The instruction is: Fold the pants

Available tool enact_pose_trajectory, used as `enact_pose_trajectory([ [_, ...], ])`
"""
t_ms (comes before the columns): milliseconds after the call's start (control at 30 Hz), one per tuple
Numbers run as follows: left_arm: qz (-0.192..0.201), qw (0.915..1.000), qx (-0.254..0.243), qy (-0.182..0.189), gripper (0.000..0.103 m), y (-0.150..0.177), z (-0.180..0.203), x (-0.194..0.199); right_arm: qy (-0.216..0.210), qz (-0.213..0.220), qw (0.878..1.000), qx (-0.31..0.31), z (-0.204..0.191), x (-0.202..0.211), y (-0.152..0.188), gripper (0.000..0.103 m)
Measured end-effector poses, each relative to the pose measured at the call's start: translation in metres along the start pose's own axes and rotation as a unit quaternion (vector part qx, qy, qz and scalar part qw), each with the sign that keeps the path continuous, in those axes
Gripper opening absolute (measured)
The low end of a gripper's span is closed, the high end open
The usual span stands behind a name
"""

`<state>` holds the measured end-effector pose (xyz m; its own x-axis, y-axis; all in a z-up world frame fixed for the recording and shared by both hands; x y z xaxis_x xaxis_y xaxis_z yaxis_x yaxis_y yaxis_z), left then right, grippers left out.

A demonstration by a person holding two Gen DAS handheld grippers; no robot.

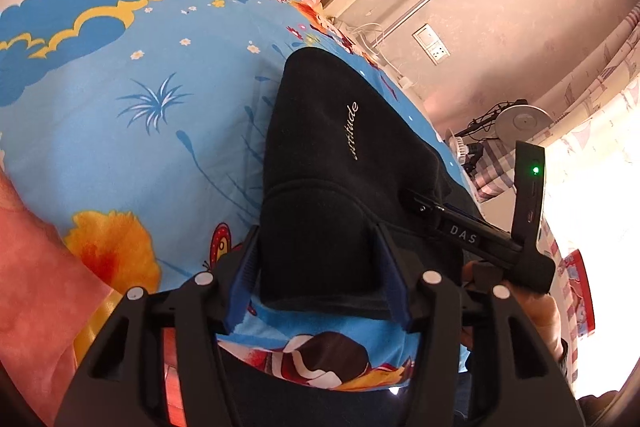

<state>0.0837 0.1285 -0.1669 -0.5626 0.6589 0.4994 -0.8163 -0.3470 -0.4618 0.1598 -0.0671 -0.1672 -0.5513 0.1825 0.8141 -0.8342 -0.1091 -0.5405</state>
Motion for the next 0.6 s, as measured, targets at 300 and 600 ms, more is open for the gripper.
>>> enact_pose_trajectory([
  [300, 0.008, 0.9999, -0.010, 0.002, 0.035, 0.000, 0.010, 0.002, -0.018, -0.017, 1.000, 0.006, 0.004, 0.010, -0.010, 0.094],
  [600, 0.020, 0.9958, -0.061, -0.065, 0.032, -0.009, 0.047, 0.008, -0.138, -0.138, 0.977, 0.081, -0.091, 0.042, -0.096, 0.099],
])
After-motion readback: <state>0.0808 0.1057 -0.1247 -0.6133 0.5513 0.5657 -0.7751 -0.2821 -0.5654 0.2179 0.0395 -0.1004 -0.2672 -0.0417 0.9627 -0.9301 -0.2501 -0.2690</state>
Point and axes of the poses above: each gripper's, at about its wrist camera, not at the fingertips, and x roughly against the way its jaws point, z to its right, y to its underside, the point moved 7 cm from there along -x, roughly the way its jaws point, and after that the axes turned 8 degrees about y, right-handed, at the moved point
